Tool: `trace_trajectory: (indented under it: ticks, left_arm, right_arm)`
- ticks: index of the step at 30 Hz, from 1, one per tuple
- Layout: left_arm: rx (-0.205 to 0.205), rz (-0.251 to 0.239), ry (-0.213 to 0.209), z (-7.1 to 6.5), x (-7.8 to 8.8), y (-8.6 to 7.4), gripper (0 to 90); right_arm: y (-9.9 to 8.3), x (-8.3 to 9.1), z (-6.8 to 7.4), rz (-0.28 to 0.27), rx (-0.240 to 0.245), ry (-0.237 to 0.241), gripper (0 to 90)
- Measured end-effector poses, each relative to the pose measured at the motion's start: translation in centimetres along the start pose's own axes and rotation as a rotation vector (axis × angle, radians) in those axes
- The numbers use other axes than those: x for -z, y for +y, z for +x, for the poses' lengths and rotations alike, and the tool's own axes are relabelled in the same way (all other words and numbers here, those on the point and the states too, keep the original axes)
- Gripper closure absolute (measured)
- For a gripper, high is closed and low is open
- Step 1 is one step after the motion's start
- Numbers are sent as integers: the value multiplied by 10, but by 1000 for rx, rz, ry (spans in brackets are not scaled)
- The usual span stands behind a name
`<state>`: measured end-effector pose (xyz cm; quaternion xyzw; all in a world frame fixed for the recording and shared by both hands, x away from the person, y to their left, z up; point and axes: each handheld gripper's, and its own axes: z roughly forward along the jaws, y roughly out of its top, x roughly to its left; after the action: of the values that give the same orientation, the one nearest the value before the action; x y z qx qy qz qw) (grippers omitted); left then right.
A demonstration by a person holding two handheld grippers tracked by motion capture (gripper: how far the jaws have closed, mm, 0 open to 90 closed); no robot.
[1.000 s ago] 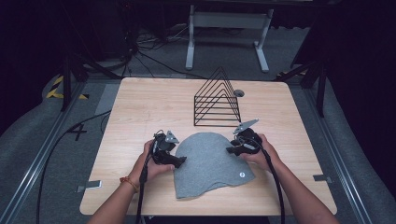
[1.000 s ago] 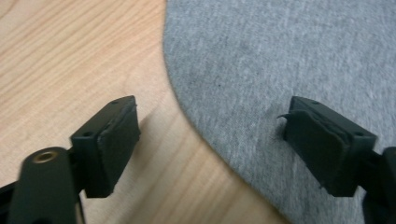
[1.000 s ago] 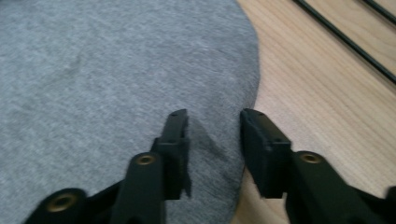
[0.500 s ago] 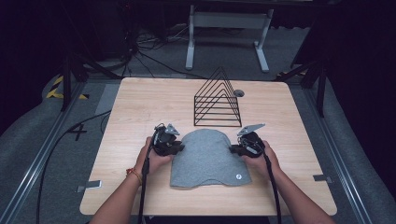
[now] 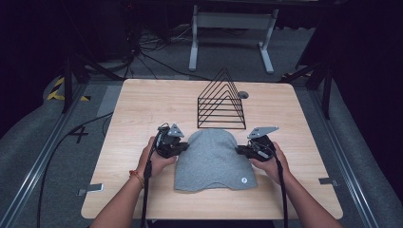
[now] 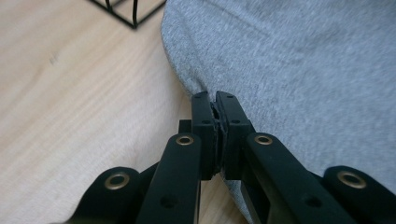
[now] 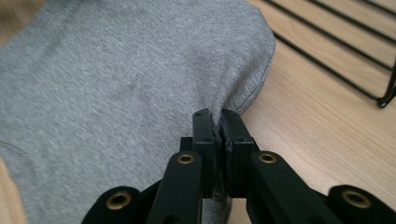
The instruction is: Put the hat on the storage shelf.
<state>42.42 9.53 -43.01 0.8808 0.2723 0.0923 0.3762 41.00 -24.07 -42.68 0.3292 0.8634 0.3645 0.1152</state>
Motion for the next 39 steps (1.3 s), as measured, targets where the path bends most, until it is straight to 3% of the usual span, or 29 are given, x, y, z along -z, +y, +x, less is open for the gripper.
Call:
trace_trajectory:
  ticks: [5,16,17,24,29,33,37,39]
  left_arm:
    - [-35,-37,16,-5,14,16,872]
    - [-127,-105,7,-18,41,59,874]
    - [-140,-119,11,-19,45,65,875]
    - [-214,-160,26,-24,65,100,875]
    - [-222,-214,26,-25,77,120,875]
    - [-242,-227,43,-22,82,137,875]
    - [-236,-237,49,-18,86,147,875]
    - [-227,-269,57,-13,94,159,876]
  right_arm:
    - [5,15,2,-45,15,-9,858]
    - [21,58,3,-159,54,-27,859]
    - [26,69,2,-180,62,-32,859]
    - [49,100,2,-237,94,-58,860]
    - [71,124,0,-282,125,-104,859]
    - [88,141,-5,-315,130,-134,860]
    - [101,150,-10,-338,131,-149,860]
    - [113,155,-16,-350,126,-158,860]
